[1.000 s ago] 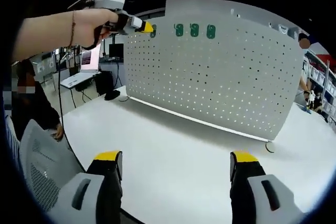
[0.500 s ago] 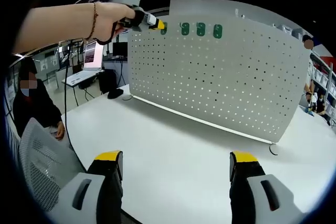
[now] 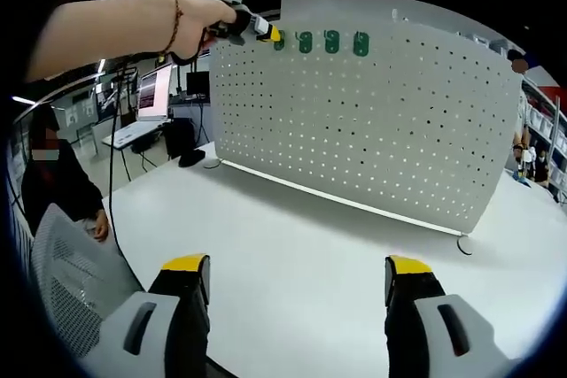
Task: Insert the hook assembly into the mounting plate slot until the hook locks in place.
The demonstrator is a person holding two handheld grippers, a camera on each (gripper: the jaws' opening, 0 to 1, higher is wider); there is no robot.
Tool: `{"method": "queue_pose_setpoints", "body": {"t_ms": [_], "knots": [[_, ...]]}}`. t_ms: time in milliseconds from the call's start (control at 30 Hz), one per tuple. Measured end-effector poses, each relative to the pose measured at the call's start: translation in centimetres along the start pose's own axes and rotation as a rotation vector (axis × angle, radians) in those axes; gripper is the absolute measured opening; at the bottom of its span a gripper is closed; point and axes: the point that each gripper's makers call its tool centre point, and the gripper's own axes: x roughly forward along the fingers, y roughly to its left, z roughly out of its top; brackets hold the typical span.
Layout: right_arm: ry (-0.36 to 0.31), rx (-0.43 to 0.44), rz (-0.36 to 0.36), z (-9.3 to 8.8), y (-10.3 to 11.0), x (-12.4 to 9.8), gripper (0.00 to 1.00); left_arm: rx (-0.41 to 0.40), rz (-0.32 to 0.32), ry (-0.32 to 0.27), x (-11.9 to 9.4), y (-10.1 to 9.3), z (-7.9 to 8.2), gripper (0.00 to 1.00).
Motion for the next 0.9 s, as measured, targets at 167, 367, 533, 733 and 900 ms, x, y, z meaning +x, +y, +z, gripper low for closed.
{"method": "queue_pose_setpoints", "body": {"t_ms": [167, 367, 533, 733, 900], "knots": [[-0.002, 0.008, -0.005, -0.1, -0.2, -0.1, 0.77, 0.004, 0.009, 0.006, 0.4, 0.1, -0.1, 0.02], [-0.002, 0.02, -0.013, -0.2, -0.5, -0.1, 0.77, 0.002, 0.016, 0.005, 0.7, 0.0, 0.2, 0.02], [0.0, 0.034, -0.017, -0.4, -0.7, -0.1, 0.77, 0.002, 0.023, 0.012, 0.8, -0.1, -0.2, 0.02], [-0.002, 0.042, -0.028, -0.5, -1.1, -0.3, 0.76, -0.019, 0.031, 0.021, 1.0, -0.1, -0.4, 0.02], [0.03, 0.031, -0.023, -1.2, -1.1, -0.1, 0.75, -0.057, 0.033, 0.006, 1.1, -0.1, -0.6, 0.01]]}}
